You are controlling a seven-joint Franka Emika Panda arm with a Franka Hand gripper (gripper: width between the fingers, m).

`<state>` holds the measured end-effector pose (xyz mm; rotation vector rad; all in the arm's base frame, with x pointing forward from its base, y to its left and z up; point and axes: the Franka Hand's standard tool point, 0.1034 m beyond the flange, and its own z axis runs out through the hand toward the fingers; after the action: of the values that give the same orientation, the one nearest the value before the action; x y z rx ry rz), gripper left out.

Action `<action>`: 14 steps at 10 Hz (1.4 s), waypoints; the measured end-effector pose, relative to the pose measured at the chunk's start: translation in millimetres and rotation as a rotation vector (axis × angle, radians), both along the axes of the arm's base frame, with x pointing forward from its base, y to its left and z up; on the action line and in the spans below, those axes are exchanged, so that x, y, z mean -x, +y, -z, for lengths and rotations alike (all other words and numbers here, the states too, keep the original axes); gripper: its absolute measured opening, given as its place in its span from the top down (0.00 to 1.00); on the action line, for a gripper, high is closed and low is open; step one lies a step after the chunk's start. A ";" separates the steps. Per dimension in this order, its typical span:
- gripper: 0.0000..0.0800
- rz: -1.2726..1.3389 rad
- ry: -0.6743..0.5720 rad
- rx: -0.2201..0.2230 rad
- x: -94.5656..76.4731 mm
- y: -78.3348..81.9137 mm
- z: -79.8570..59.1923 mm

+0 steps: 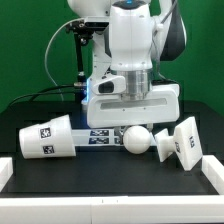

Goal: Assemble lamp

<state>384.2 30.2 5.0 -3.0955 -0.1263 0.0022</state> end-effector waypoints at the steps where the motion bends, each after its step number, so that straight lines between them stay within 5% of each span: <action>1: 0.55 0.000 0.000 0.000 0.0 0.0 0.0; 3: 0.55 0.000 0.000 0.000 0.0 0.0 0.0; 4: 0.25 0.000 0.000 0.000 -0.1 0.0 0.0; 5: 0.16 0.000 0.000 0.000 -0.1 0.0 0.0; 10: 0.13 -0.003 0.010 -0.001 0.6 -0.4 -1.5; 14: 0.13 -0.009 0.061 -0.016 -4.7 -3.3 -44.7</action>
Offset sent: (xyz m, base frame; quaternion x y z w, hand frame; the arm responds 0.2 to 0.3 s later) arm 0.0000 0.0000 0.0000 0.0000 0.0000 0.0000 1.0000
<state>388.9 26.9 49.8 -3.0751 -0.1378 0.0960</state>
